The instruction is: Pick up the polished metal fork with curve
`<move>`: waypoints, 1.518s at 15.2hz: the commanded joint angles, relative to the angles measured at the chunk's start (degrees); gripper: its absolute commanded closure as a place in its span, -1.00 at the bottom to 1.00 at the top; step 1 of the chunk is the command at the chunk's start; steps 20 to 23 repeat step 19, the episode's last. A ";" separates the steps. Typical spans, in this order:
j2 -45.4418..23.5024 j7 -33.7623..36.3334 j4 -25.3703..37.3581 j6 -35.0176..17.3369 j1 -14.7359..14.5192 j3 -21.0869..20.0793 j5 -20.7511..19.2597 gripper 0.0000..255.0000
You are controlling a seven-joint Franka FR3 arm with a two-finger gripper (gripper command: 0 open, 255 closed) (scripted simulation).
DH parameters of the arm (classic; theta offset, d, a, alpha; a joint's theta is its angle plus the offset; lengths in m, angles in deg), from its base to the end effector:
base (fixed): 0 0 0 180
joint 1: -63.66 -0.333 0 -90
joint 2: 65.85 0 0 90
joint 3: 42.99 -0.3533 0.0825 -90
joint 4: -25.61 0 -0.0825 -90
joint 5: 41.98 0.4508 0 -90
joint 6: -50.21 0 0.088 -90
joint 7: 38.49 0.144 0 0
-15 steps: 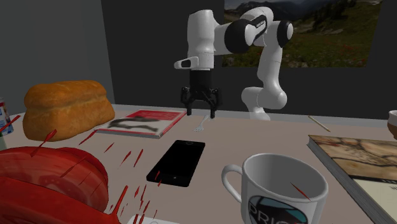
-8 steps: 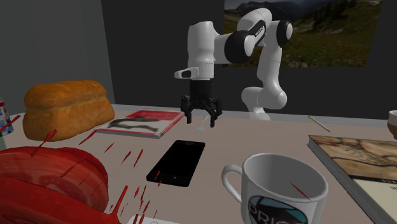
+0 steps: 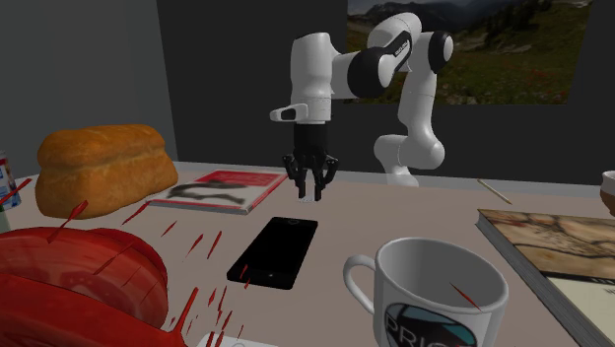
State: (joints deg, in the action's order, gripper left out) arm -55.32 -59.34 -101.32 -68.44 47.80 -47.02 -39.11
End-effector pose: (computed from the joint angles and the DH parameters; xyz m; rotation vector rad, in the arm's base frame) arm 0.5162 0.1919 0.4282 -2.9281 -1.0473 -0.0610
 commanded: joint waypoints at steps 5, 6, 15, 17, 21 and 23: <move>0.37 0.20 1.70 2.34 -0.04 -0.04 -0.01 1.00; 0.56 0.22 2.29 3.12 -0.04 -0.03 -0.02 1.00; 1.73 0.39 8.07 10.07 0.01 0.08 -0.09 1.00; 1.85 0.44 9.49 11.61 0.02 0.10 -0.11 1.00; 1.86 0.44 9.60 11.73 0.02 0.10 -0.11 1.00; 1.86 0.44 9.60 11.73 0.02 0.10 -0.11 1.00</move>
